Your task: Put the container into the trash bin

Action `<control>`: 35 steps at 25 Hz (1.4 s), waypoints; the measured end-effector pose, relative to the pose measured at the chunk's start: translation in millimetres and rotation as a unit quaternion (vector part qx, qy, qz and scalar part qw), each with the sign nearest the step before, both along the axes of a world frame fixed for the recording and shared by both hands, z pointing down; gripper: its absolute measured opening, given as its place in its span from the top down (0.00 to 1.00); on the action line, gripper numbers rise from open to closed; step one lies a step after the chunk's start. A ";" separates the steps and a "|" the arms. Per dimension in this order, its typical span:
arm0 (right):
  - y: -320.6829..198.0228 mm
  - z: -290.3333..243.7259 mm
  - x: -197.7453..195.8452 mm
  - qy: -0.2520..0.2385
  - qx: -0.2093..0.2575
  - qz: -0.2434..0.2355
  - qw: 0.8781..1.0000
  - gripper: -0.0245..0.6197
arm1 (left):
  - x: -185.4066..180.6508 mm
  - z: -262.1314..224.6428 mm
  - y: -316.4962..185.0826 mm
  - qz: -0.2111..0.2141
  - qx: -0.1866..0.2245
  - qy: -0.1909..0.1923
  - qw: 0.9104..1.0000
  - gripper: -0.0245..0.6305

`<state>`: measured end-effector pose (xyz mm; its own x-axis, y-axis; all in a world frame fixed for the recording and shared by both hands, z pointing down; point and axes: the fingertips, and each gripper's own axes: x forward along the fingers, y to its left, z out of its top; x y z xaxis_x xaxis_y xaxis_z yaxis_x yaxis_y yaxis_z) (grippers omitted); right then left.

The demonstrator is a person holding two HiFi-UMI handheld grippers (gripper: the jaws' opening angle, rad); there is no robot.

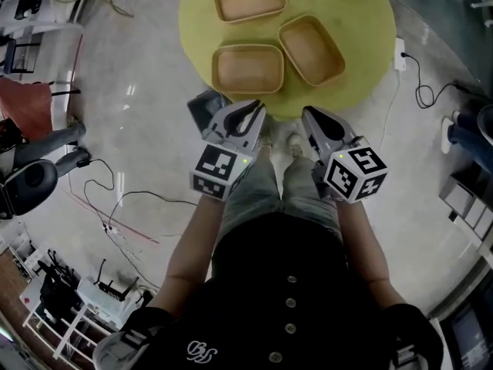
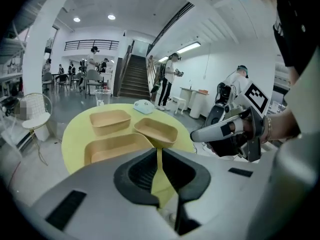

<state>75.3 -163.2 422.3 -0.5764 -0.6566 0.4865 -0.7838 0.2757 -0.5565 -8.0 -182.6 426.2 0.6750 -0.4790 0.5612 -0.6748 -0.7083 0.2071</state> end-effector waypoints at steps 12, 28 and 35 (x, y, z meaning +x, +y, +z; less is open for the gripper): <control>6.3 26.6 -9.1 -0.036 -0.022 0.023 0.999 0.95 | 5.2 38.3 -1.0 0.112 0.050 -0.119 0.985 0.93; 4.8 40.1 -7.9 -0.052 -0.035 0.043 0.997 0.95 | 18.4 62.1 -7.9 0.219 0.077 -0.193 0.953 0.80; 6.8 41.3 -7.7 -0.052 -0.036 0.043 0.997 0.95 | 22.8 74.7 -9.9 0.237 0.072 -0.220 0.943 0.81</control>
<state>67.6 -156.4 463.7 -0.5688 -0.6714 0.4751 -0.7401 0.1657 -0.6518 14.8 -192.6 500.9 0.5492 -0.2736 0.7896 -0.2729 -0.9518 -0.1400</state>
